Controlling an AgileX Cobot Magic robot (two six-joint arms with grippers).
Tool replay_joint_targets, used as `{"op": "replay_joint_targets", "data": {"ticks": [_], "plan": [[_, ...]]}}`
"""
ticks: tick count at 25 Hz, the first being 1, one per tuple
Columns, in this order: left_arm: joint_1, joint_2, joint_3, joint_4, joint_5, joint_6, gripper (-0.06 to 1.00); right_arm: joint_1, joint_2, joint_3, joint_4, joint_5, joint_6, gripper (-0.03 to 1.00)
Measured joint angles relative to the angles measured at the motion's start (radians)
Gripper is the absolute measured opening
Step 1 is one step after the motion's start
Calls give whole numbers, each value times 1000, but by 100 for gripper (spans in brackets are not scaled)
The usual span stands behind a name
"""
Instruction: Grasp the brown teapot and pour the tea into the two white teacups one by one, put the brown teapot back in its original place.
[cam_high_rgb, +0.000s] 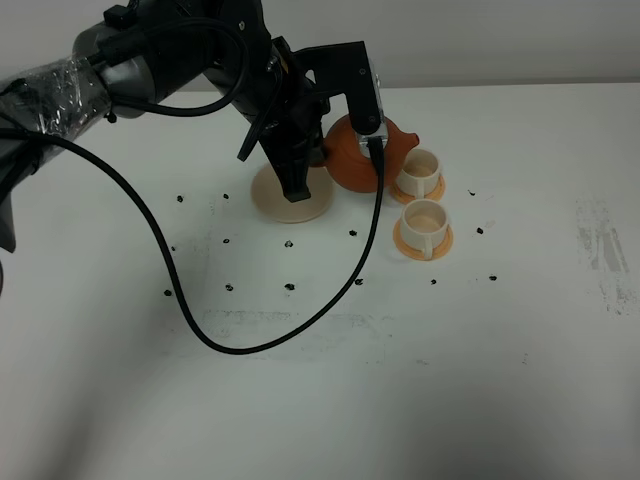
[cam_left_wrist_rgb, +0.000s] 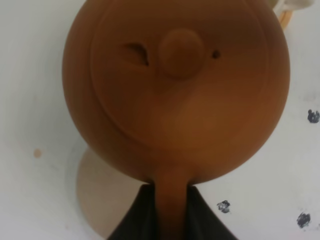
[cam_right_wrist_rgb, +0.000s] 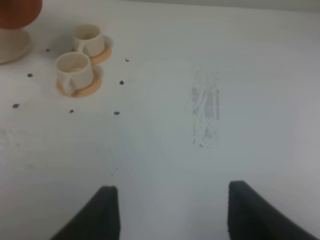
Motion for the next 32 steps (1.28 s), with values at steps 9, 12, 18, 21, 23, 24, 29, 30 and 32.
{"op": "replay_joint_targets", "data": {"ticks": [9,12,18,21,23,24,29,30,32], "plan": [[0,45,0,0,-41,93,12,0,0,0,1,0,0,49],[0,53,0,1,-76,134,12,0,0,0,1,0,0,49],[-1,59,0,30,-142,170,12,0,0,0,1,0,0,49],[-6,66,0,53,-154,191,12,0,0,0,1,0,0,49],[-11,75,0,58,-154,216,12,0,0,0,1,0,0,49],[-14,78,0,58,-154,227,12,0,0,0,1,0,0,49],[-26,86,0,85,-154,267,12,0,0,0,1,0,0,49],[-28,86,0,99,-154,270,12,0,0,0,1,0,0,49],[-32,86,0,131,-157,272,12,0,0,0,1,0,0,49]]}}
